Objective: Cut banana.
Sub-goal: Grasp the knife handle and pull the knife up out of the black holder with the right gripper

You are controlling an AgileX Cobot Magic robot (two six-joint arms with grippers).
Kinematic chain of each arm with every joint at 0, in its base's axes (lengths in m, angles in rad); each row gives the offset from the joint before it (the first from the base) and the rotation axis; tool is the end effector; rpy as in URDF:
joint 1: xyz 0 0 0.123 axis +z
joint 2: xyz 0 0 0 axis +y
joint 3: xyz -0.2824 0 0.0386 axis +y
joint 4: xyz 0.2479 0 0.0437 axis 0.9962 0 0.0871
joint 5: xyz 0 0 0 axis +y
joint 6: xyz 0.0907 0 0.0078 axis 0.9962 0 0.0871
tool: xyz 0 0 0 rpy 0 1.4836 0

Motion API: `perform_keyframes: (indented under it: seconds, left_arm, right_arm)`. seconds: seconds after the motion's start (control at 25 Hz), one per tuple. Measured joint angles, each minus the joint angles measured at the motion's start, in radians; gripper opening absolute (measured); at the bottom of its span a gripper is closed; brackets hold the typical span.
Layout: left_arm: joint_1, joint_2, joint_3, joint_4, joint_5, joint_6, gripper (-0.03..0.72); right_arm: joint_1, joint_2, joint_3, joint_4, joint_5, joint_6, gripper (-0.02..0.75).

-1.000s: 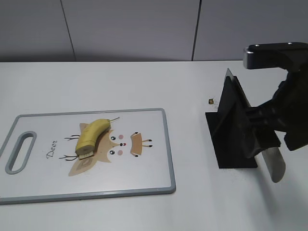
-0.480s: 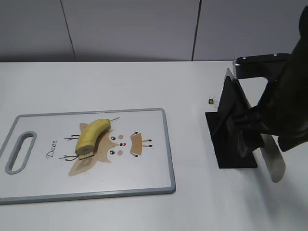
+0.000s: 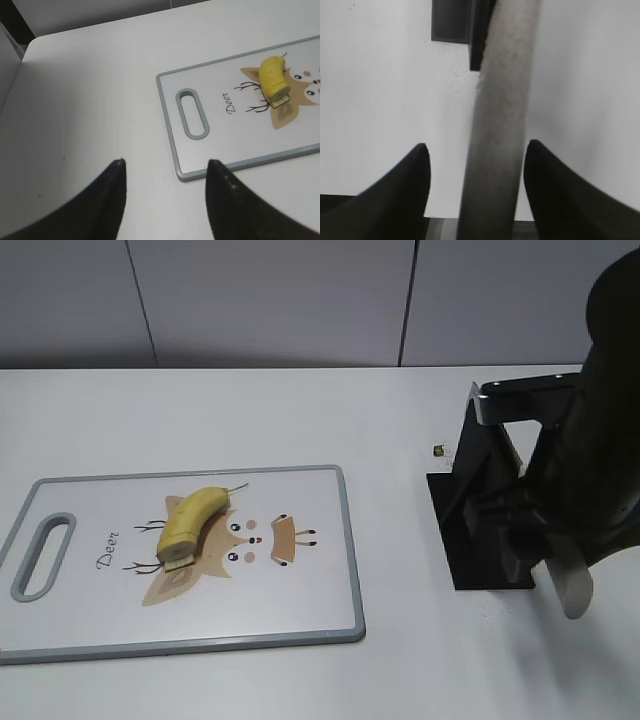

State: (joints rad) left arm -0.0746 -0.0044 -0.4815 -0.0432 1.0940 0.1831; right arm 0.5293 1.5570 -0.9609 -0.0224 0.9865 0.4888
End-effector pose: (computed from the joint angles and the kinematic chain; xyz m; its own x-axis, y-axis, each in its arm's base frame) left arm -0.0052 -0.0031 0.2694 -0.4719 0.1981 -0.8591 0.1868 0.9748 0.1222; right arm 0.2349 0.1354 0.2121 -0.9958 -0.0513 -0.0756 -0.0528 0.9984 0.0180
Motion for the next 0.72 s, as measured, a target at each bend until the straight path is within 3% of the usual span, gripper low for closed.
perform_keyframes:
  seconds: [0.24, 0.72]
  left_arm:
    - [0.000, 0.000, 0.000, 0.000, 0.000, 0.000, 0.498]
    - [0.000, 0.000, 0.000, 0.000, 0.000, 0.000, 0.498]
  right_arm:
    - [0.000, 0.000, 0.000, -0.001, 0.012, 0.034, 0.158]
    - [0.000, -0.031, 0.000, 0.007, 0.003, 0.081, 0.161]
